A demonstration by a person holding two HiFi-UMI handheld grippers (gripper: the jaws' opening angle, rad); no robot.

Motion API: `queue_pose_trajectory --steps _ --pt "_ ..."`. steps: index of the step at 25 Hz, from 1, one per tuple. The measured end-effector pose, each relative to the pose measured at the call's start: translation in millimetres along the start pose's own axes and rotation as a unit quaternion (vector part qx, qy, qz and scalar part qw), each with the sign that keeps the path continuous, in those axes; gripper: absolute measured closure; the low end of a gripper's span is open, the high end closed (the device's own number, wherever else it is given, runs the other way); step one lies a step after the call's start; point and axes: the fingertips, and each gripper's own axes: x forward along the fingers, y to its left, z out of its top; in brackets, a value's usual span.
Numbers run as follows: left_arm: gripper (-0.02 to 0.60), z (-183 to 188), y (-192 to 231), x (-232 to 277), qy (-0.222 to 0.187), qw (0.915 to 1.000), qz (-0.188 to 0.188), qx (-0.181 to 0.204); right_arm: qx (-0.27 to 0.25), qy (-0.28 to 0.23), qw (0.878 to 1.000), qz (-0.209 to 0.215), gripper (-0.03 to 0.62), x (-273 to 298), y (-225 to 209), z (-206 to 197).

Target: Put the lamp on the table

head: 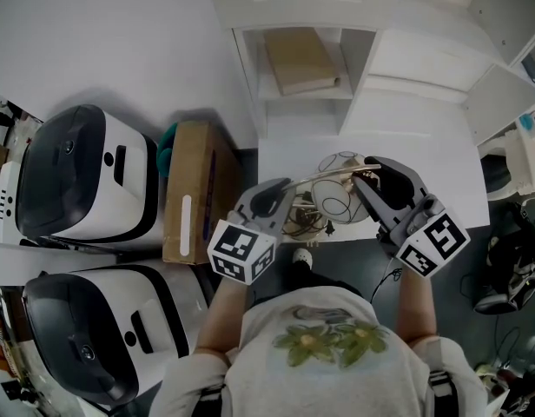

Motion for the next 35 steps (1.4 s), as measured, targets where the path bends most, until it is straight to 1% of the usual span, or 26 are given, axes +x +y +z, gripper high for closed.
queue_pose_trajectory --steps 8,35 --pt "0.540 -5 13 6 0.006 0.9999 0.004 -0.013 -0.005 0.008 1.000 0.003 0.439 13 -4 -6" --pt "0.540 -34 32 11 0.020 0.9992 0.024 -0.027 -0.008 0.039 0.999 0.005 0.441 32 -6 -32"
